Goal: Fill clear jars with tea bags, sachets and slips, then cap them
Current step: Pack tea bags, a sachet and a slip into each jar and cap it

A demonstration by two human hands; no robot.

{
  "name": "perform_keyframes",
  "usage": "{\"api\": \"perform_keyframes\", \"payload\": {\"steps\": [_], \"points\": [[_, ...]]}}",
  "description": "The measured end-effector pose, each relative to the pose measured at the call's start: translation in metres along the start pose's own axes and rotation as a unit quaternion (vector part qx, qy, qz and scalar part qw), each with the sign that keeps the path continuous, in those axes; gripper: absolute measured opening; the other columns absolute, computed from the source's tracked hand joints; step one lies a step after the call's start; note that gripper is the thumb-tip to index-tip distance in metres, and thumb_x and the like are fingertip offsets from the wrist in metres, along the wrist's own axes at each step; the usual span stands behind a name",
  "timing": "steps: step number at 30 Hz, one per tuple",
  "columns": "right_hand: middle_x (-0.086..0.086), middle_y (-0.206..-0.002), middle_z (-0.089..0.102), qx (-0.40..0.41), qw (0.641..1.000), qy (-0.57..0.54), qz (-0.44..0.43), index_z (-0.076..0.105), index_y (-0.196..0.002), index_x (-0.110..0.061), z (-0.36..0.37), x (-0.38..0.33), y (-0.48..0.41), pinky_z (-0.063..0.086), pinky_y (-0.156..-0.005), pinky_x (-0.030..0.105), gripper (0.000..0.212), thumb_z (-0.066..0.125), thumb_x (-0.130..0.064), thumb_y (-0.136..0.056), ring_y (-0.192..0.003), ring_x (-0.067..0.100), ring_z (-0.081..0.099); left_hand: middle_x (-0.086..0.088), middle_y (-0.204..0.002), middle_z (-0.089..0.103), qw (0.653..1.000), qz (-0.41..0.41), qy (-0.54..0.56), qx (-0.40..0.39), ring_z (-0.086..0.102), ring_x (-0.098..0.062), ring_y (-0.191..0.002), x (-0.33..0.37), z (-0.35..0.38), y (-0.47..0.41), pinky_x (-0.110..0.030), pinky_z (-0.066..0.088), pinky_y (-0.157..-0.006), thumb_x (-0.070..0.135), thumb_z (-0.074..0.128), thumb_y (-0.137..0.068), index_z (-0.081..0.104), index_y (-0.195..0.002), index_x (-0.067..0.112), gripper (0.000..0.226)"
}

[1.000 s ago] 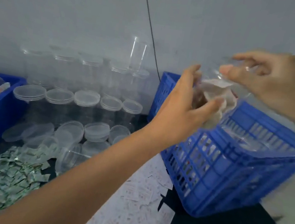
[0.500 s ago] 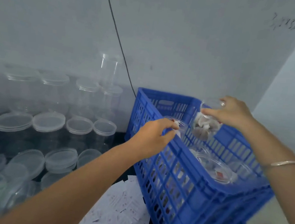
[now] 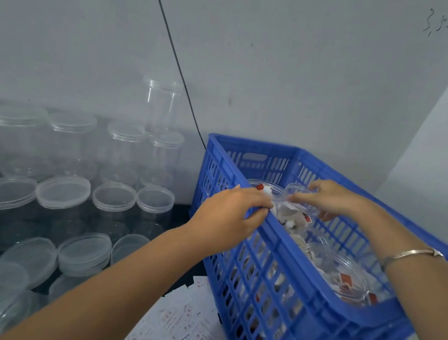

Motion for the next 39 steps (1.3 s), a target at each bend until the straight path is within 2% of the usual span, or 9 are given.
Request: {"api": "perform_keyframes", "payload": {"steps": [6,11,16,19,22,25,28,35,39], "points": [[0.012,-0.132,0.056,-0.008,0.999,-0.039,0.015,0.047,-0.14,-0.007,-0.005,0.001,0.002,0.05,-0.072,0.033,0.055,0.033,-0.048,-0.106,-0.093,0.023,0.062,0.006,-0.128,0.062,1.0,0.012,-0.002,0.005,0.053,-0.012,-0.124,0.002,0.0,0.001,-0.031,0.036,-0.11,0.02,0.047,-0.101,0.064,-0.125,0.017,0.03],[0.019,-0.138,0.051,-0.001,1.0,0.015,0.014,0.048,-0.136,0.001,-0.003,-0.004,0.001,0.051,-0.088,0.042,0.04,0.036,-0.025,-0.108,-0.115,0.034,0.058,0.007,-0.131,0.06,1.0,0.011,-0.006,-0.001,0.05,-0.01,-0.126,0.003,0.0,0.001,-0.034,0.038,-0.109,0.021,0.045,-0.101,0.062,-0.127,0.018,0.031],[0.02,-0.15,0.042,0.003,0.999,0.038,-0.002,0.036,-0.147,0.0,0.002,-0.007,-0.002,0.042,-0.076,0.034,0.048,0.037,-0.028,-0.109,-0.107,0.029,0.056,0.008,-0.134,0.058,1.0,0.012,-0.024,-0.006,0.05,-0.011,-0.125,0.003,0.0,0.0,-0.034,0.034,-0.112,0.022,0.044,-0.102,0.061,-0.129,0.019,0.032],[0.015,-0.162,0.026,0.011,1.0,0.021,0.005,0.025,-0.155,-0.001,0.001,-0.001,-0.001,0.038,-0.096,0.034,0.06,0.037,-0.036,-0.108,-0.13,0.026,0.045,0.009,-0.136,0.056,1.0,0.013,-0.018,-0.007,0.046,-0.009,-0.13,0.002,0.001,0.0,-0.036,0.037,-0.11,0.022,0.044,-0.102,0.061,-0.129,0.019,0.032],[0.024,-0.15,0.044,0.072,0.997,0.001,0.002,0.039,-0.145,0.004,-0.01,-0.005,0.004,0.037,-0.105,0.037,0.052,0.043,-0.032,-0.107,-0.134,0.035,0.046,0.005,-0.13,0.059,1.0,0.016,-0.012,-0.018,0.051,-0.014,-0.124,0.003,0.002,0.001,-0.036,0.038,-0.109,0.021,0.043,-0.102,0.061,-0.127,0.017,0.031],[0.025,-0.136,0.055,0.162,0.985,-0.016,-0.056,0.051,-0.133,0.003,-0.03,-0.036,0.02,0.04,-0.097,0.037,0.039,0.053,-0.021,-0.102,-0.123,0.037,0.052,-0.005,-0.119,0.065,0.999,0.01,-0.015,-0.05,0.06,-0.027,-0.107,0.001,-0.002,0.002,-0.031,0.036,-0.109,0.02,0.046,-0.101,0.063,-0.121,0.015,0.027],[0.018,-0.132,0.056,0.187,0.969,-0.029,-0.161,0.058,-0.129,-0.009,-0.038,-0.089,0.045,0.041,-0.095,0.034,0.034,0.059,-0.021,-0.098,-0.119,0.032,0.055,0.003,-0.112,0.069,1.0,-0.016,0.005,0.013,0.067,-0.022,-0.089,-0.008,-0.031,0.005,-0.031,0.051,-0.086,0.019,0.053,-0.098,0.067,-0.114,0.018,0.022],[0.008,-0.13,0.051,0.082,0.93,0.052,-0.355,0.061,-0.124,-0.019,0.025,-0.211,0.125,0.032,-0.093,0.022,0.032,0.062,-0.033,-0.096,-0.122,0.023,0.051,-0.004,-0.086,0.07,0.977,-0.127,0.041,0.163,0.062,-0.015,-0.082,-0.074,-0.12,0.073,-0.027,0.048,-0.08,0.004,0.06,-0.091,0.071,-0.09,0.009,0.012],[0.002,-0.137,0.045,-0.005,0.921,0.082,-0.381,0.053,-0.132,-0.022,0.099,-0.247,0.141,0.043,-0.102,0.043,0.04,0.059,-0.039,-0.097,-0.121,0.022,0.05,-0.003,-0.091,0.069,0.965,-0.22,-0.034,0.141,0.06,-0.011,-0.082,-0.125,-0.14,0.142,-0.023,0.044,-0.079,0.007,0.061,-0.091,0.069,-0.094,0.01,0.01]]}}
Point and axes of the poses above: each hand's wrist, its own y-axis away from the middle knuckle, its own z-axis out of the palm, x = y × z, the point moved 5 cm from there along -y, towards the middle knuckle
